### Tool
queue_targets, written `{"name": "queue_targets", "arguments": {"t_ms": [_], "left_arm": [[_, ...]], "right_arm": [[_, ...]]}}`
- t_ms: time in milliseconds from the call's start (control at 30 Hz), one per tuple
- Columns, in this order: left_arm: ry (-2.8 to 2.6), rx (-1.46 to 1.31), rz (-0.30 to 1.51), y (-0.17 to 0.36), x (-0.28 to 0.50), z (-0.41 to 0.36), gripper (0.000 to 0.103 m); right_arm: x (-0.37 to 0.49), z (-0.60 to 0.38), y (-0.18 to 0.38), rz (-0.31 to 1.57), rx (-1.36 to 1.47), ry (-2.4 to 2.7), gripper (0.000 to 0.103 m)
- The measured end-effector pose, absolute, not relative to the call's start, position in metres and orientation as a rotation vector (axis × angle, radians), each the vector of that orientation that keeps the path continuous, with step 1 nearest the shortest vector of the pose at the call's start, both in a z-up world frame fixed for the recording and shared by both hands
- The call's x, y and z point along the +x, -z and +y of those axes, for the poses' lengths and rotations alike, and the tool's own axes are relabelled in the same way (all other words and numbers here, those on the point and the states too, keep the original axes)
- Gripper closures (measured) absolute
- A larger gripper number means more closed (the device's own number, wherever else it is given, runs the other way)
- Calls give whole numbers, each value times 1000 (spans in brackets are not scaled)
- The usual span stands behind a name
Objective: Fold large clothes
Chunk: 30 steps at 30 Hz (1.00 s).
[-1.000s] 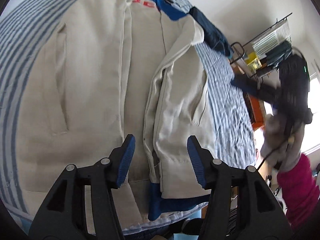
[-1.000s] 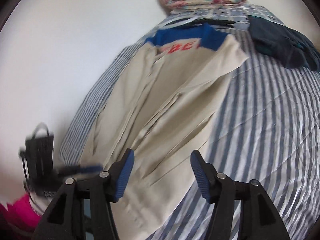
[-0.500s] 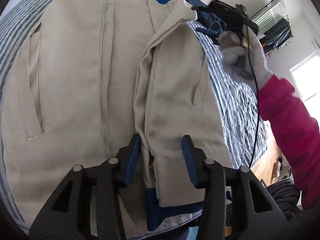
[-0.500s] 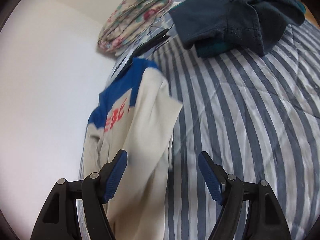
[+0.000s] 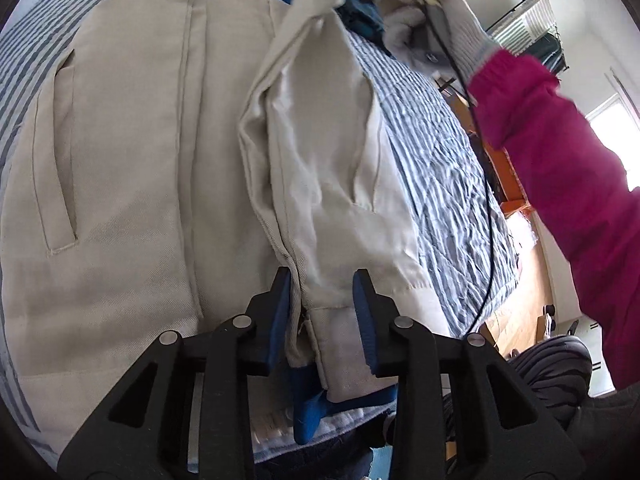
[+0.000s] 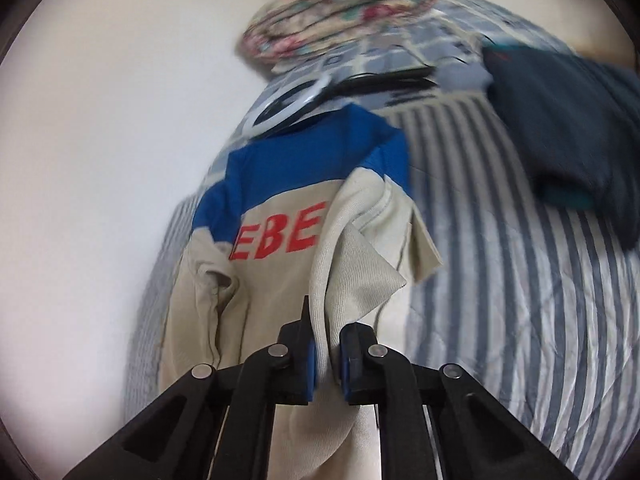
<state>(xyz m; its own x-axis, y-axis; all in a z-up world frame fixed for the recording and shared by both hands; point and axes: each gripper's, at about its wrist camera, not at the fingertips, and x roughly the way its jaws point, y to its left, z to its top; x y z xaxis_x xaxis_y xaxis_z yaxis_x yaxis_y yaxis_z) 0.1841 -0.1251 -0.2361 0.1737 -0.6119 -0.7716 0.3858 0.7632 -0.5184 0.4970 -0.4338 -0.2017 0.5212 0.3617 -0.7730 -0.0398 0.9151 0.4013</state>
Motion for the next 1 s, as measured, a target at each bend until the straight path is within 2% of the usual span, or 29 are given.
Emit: {"name": "queue_targets", "arguments": {"t_ms": [200, 233, 267, 300, 333, 433, 533, 667, 867, 1000], "left_arm": [[729, -212, 1196, 230, 177, -128, 72], [727, -215, 1198, 230, 177, -126, 72], [728, -223, 1205, 230, 176, -125, 72], [730, -230, 1211, 231, 176, -125, 72], [728, -230, 1209, 230, 174, -124, 72], [733, -228, 1204, 228, 173, -119, 72], [738, -239, 1206, 228, 171, -115, 72], [748, -243, 1193, 224, 169, -113, 72], [754, -227, 1200, 222, 166, -104, 72], [749, -230, 1186, 213, 161, -93, 72]], "right_arm": [[531, -349, 214, 1074, 139, -202, 97], [534, -341, 222, 1103, 142, -202, 91], [542, -332, 235, 1148, 150, -219, 78], [545, -327, 244, 1182, 165, -246, 72], [547, -324, 247, 1190, 183, -264, 67], [539, -334, 232, 1138, 241, -319, 63], [519, -364, 203, 1040, 344, -360, 64], [486, -390, 188, 1001, 311, -283, 72], [446, -341, 239, 1109, 103, -319, 79], [422, -307, 267, 1140, 40, -352, 78]]}}
